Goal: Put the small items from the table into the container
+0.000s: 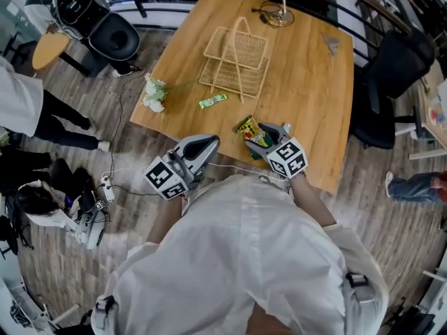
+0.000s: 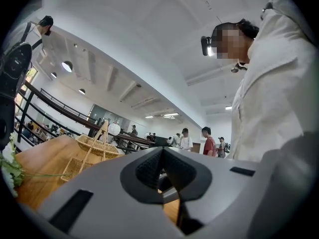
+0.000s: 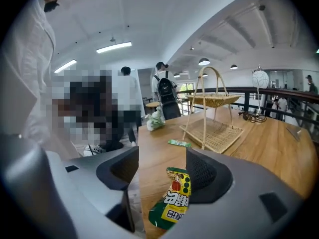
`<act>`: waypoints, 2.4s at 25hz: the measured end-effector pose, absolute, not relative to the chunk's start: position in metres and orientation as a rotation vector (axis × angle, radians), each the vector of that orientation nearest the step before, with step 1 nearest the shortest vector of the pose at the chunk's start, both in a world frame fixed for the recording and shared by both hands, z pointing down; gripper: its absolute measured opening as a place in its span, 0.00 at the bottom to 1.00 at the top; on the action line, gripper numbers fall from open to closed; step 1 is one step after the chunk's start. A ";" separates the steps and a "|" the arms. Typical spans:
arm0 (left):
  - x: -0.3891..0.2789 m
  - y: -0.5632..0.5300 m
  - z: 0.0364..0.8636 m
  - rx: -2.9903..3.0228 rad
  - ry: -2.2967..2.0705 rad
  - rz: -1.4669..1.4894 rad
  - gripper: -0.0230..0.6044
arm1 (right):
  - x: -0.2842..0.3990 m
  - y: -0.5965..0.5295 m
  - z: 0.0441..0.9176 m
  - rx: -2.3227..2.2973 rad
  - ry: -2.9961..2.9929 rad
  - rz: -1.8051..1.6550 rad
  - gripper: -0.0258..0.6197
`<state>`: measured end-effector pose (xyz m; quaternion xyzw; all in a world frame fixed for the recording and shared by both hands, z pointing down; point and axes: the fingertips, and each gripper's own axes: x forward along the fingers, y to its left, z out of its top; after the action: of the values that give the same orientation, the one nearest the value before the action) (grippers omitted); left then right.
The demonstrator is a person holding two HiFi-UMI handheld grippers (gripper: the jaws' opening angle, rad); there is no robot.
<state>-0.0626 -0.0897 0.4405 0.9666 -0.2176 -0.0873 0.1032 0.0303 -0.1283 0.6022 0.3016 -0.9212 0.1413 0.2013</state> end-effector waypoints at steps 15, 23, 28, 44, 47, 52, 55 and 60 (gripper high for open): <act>-0.085 -0.081 0.439 2.845 -0.701 -0.248 0.05 | 0.032 -0.147 0.689 0.846 -2.252 0.433 0.62; -0.092 -0.080 0.442 2.836 -0.712 -0.240 0.05 | 0.042 -0.152 0.737 0.820 -2.052 0.488 0.64; -0.095 -0.080 0.446 2.829 -0.715 -0.232 0.05 | 0.046 -0.148 0.765 0.766 -1.917 0.543 0.66; -0.101 -0.079 0.447 2.813 -0.750 -0.210 0.05 | 0.055 -0.146 0.785 0.739 -1.829 0.659 0.63; -0.102 -0.082 0.448 2.814 -0.750 -0.213 0.05 | 0.048 -0.146 0.785 0.722 -1.869 0.668 0.57; -0.099 -0.085 0.448 2.815 -0.739 -0.220 0.05 | 0.060 -0.144 0.785 0.719 -1.818 0.633 0.45; -0.099 -0.087 0.450 2.811 -0.736 -0.222 0.05 | 0.060 -0.155 0.780 0.751 -1.866 0.576 0.35; -0.097 -0.090 0.449 2.817 -0.727 -0.234 0.05 | 0.066 -0.168 0.758 0.789 -1.906 0.525 0.33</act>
<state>-0.0968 -0.0902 0.4485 0.9592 -0.2474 -0.0797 0.1112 0.0663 -0.1678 0.7581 0.3243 -0.7829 0.2157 0.4852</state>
